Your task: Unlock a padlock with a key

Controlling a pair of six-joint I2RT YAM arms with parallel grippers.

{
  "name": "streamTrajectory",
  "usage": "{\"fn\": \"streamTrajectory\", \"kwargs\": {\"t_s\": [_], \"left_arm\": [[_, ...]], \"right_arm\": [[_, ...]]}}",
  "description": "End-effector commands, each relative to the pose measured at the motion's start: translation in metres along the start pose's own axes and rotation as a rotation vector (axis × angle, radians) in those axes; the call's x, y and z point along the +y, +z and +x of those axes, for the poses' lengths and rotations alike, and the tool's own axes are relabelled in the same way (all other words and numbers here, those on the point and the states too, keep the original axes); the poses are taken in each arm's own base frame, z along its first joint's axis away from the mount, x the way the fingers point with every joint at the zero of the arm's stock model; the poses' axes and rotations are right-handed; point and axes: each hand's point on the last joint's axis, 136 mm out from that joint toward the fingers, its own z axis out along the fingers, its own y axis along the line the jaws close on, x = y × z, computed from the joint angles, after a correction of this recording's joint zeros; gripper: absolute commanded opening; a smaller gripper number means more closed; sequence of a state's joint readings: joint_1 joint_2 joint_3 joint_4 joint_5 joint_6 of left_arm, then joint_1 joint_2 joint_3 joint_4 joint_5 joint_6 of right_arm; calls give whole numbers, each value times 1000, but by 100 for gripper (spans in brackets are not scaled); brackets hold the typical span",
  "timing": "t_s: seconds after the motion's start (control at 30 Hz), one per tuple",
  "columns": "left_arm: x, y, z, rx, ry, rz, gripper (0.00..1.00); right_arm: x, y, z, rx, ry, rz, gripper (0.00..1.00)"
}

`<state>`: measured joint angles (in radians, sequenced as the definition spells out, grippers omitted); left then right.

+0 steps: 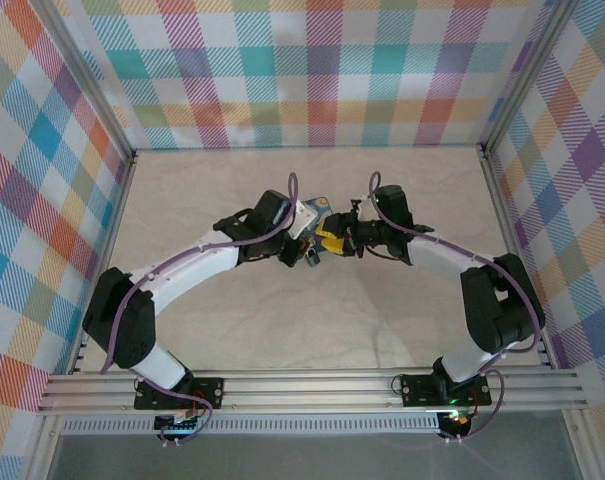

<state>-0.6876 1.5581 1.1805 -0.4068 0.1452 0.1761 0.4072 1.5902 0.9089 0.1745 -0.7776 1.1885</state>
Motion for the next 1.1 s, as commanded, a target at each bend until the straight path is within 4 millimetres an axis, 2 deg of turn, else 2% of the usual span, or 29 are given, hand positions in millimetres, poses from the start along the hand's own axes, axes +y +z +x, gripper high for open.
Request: {"fn": "streamTrajectory", "kwargs": {"t_s": [0.0, 0.2, 0.53, 0.8, 1.07], "left_arm": [[0, -14, -16, -115, 202, -63, 0], [-6, -25, -23, -260, 271, -75, 0], [-10, -29, -21, -267, 297, -81, 0], [-9, -27, -17, -242, 311, -83, 0], [-5, -25, -14, -232, 320, -104, 0]], "right_arm": [[8, -8, -3, -83, 133, -23, 46], [14, -10, -5, -112, 207, -58, 48], [25, 19, 11, 0, 181, -86, 43], [25, 22, 12, 4, 169, -87, 31], [23, 22, 15, 14, 150, -75, 10]]}}
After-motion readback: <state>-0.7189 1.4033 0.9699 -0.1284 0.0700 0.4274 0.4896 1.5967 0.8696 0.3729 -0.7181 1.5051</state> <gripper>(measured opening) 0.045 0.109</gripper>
